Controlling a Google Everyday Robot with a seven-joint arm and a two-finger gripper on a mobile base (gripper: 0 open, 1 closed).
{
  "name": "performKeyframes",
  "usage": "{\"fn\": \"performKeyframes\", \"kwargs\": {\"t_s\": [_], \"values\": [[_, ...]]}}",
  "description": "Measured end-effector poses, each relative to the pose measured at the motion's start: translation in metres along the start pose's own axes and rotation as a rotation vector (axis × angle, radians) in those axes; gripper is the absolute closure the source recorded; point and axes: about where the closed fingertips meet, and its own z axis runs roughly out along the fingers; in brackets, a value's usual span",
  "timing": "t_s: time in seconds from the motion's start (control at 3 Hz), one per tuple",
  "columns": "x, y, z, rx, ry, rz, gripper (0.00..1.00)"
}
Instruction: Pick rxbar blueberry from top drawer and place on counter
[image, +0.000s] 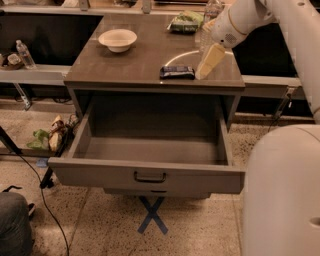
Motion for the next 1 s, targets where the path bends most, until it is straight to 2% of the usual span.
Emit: {"fn": "performKeyframes", "kwargs": {"t_s": [0.33, 0.67, 1.0], "values": [[0.026, 0.004, -0.024, 0.031, 0.038, 0.052, 0.00], [0.054, 0.007, -0.045, 0.084, 0.087, 0.106, 0.00], [0.058, 0.009, -0.045, 0.086, 0.095, 0.113, 0.00]]}}
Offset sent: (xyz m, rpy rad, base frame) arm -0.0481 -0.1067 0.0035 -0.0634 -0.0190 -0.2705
